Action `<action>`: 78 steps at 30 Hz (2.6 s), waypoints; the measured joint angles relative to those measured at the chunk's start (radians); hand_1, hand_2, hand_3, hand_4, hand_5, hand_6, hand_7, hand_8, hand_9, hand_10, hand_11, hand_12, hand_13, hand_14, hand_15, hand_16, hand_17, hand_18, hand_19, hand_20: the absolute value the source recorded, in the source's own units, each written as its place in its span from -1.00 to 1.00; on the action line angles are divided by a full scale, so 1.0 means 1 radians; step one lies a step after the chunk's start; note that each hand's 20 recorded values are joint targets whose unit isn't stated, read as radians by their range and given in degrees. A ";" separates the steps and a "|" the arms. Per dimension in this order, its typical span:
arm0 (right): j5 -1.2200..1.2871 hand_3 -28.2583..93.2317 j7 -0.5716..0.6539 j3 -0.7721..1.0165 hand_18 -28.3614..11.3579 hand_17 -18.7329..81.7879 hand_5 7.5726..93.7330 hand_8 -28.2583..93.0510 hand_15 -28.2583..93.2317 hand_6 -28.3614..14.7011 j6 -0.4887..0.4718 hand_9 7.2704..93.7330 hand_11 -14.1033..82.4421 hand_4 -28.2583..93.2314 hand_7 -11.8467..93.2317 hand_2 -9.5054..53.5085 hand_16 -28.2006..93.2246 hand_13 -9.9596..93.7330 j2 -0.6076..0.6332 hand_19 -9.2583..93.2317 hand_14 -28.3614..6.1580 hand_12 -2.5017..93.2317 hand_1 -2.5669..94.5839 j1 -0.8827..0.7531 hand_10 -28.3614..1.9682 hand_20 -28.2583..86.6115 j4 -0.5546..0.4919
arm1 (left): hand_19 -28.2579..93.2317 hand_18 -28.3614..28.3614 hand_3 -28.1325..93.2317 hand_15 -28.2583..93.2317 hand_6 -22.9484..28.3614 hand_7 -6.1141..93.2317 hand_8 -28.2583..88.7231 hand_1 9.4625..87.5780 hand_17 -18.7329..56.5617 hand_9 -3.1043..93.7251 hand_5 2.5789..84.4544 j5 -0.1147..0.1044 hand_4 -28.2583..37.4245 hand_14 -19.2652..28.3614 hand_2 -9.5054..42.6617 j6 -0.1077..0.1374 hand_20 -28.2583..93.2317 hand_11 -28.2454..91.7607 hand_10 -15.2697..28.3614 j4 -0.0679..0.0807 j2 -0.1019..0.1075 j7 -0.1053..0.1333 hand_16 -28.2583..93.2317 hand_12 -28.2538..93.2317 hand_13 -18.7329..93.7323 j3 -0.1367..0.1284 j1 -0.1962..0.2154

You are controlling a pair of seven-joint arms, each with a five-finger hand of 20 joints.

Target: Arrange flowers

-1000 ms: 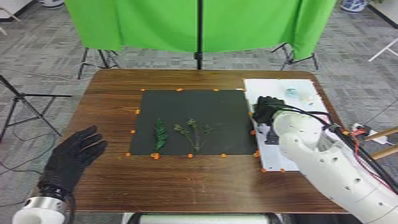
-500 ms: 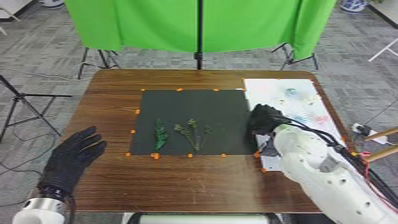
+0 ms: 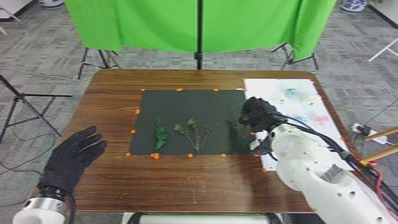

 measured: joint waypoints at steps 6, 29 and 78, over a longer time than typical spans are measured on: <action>-0.007 1.00 0.032 -0.021 -0.68 0.33 0.42 -0.66 0.64 -0.39 -0.016 1.00 0.24 -0.67 0.71 -1.00 -0.01 0.91 -0.029 1.00 0.39 -0.14 -0.12 -0.013 0.43 0.37 -0.026 | 0.49 0.80 0.65 0.29 0.08 -0.21 -0.79 -0.40 -0.63 -0.20 -0.14 0.000 -1.00 0.53 -0.54 0.000 -0.58 0.08 0.38 0.000 0.000 -0.004 -0.66 -0.37 -0.14 0.001 -0.004; -0.136 0.99 0.155 -0.110 -0.65 0.35 0.40 -0.63 0.60 -0.33 -0.013 1.00 0.21 -0.70 0.69 -1.00 -0.01 0.91 -0.183 1.00 0.44 -0.14 -0.12 -0.001 0.46 0.36 0.087 | 0.49 0.80 0.65 0.27 0.08 -0.23 -0.79 -0.40 -0.63 -0.20 -0.13 0.002 -1.00 0.53 -0.54 -0.001 -0.58 0.07 0.37 0.007 0.000 -0.019 -0.66 -0.37 -0.14 0.009 -0.021; -0.158 0.86 0.157 -0.025 -0.64 0.26 0.34 -0.97 0.61 0.17 -0.174 0.90 0.24 -1.00 0.70 -1.00 -0.01 0.82 -0.177 1.00 0.35 -0.25 -0.53 -0.045 0.35 0.32 0.029 | 0.49 0.80 0.65 0.27 0.09 -0.23 -0.79 -0.40 -0.64 -0.20 -0.13 0.003 -1.00 0.53 -0.53 -0.003 -0.57 0.07 0.37 0.010 -0.004 -0.031 -0.66 -0.37 -0.14 0.007 -0.028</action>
